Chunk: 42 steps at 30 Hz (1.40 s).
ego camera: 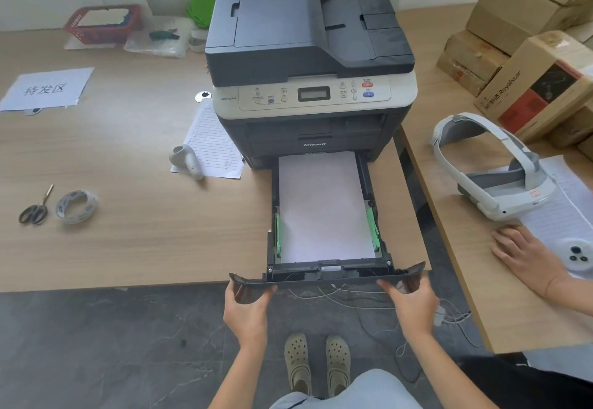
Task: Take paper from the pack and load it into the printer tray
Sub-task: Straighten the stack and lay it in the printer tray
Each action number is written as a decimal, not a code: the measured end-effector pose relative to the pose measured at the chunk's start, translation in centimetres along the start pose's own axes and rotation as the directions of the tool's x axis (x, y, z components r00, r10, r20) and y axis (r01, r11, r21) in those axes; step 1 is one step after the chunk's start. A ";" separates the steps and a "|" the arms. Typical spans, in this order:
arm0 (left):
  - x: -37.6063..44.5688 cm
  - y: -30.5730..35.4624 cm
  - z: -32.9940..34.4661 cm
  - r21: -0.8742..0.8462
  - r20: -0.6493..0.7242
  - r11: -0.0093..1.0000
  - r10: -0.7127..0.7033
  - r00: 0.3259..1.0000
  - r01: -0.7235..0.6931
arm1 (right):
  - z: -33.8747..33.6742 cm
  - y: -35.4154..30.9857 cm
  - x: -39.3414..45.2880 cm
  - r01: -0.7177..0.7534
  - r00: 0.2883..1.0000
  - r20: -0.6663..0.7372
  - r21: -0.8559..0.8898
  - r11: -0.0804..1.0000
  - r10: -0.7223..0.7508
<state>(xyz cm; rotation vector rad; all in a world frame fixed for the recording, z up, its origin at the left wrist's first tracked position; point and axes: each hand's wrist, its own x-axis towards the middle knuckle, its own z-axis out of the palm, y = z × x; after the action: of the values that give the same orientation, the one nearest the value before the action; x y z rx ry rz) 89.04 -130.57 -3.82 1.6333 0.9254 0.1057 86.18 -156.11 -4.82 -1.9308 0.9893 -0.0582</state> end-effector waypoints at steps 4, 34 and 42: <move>2.2 1.7 1.2 0.009 0.019 0.999 0.045 0.999 -0.045 | 0.2 -2.5 1.5 0.059 0.998 -0.035 0.073 0.996 -0.057; 12.9 7.5 11.3 -0.029 0.061 0.997 0.068 0.996 -0.067 | 6.4 -11.1 12.7 0.080 0.993 -0.100 0.143 0.987 -0.066; 16.2 10.1 14.2 -0.038 0.079 0.996 0.082 0.993 -0.079 | 8.3 -13.9 16.5 0.062 0.996 -0.070 0.253 0.965 -0.046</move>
<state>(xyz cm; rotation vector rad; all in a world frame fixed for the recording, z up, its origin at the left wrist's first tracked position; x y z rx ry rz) 112.73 -131.80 -5.97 1.6314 0.7924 0.1103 109.23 -157.72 -4.61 -1.7272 0.9226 -0.2676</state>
